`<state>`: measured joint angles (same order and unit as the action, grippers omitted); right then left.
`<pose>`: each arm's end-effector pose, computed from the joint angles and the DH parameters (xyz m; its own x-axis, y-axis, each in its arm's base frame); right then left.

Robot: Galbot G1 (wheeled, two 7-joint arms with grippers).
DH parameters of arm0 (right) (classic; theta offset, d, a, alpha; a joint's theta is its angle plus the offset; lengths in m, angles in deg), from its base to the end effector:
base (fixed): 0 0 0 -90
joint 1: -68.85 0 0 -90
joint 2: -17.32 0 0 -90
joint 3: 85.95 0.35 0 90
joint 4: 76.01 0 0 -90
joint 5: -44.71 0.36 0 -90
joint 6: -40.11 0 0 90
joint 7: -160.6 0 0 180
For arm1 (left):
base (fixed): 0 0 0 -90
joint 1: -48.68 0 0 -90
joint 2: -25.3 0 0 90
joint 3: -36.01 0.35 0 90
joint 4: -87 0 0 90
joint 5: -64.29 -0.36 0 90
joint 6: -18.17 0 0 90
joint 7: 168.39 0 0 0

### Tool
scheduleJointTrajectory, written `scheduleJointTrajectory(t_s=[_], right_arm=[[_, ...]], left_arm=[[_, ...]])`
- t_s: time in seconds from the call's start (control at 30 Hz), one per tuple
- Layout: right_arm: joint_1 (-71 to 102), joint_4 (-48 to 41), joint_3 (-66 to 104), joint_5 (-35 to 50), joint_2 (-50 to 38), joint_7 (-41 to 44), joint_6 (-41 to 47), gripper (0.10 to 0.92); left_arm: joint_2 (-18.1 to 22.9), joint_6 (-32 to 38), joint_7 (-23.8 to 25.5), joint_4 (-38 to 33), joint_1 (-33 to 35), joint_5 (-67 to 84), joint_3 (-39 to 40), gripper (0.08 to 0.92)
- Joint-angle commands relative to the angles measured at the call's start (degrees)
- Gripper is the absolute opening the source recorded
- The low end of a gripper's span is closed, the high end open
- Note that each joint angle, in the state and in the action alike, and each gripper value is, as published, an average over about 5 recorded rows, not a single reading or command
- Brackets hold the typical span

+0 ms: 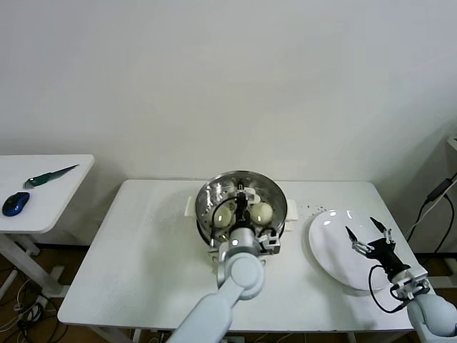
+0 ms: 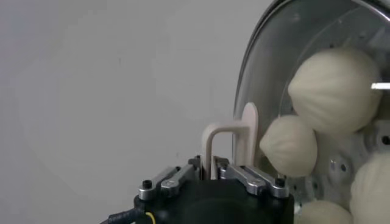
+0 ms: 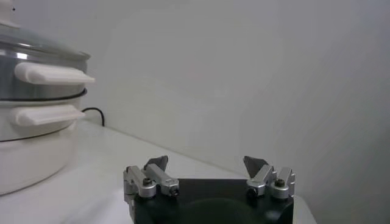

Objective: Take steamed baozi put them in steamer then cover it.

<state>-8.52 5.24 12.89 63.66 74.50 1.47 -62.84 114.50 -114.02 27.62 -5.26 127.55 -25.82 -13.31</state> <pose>0.2752 -0.2653 -0.3799 -0.9715 -0.1939 0.1366 -0.2221 0.9460 -0.2363 0.3331 -0.2298 -0.2800 -0.9983 -0.0225 0.0543 0.0539 0.0172 0.9984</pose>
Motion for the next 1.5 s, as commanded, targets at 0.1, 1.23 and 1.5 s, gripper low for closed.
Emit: scheduleJointTrajectory(t_s=[0.1,1.23,1.5], right_arm=[[0.10,0.54,0.29,-1.09,-0.10,-0.43,2.42,0.823],[5.71,8.11,3.27,-0.71,4.08,-2.36,6.66,0.823],[7.46,9.74,3.57,-0.91,5.48,-2.24,5.49,0.823]], left_arm=[[-4.99,-2.81,2.91,-9.75,2.09,3.00,0.69,0.302],[-13.62,46.12,-31.82,-25.91,39.44,82.34,-45.25,0.823],[-9.66,53.78,-27.35,-14.56,40.55,97.98,-50.87,0.823]])
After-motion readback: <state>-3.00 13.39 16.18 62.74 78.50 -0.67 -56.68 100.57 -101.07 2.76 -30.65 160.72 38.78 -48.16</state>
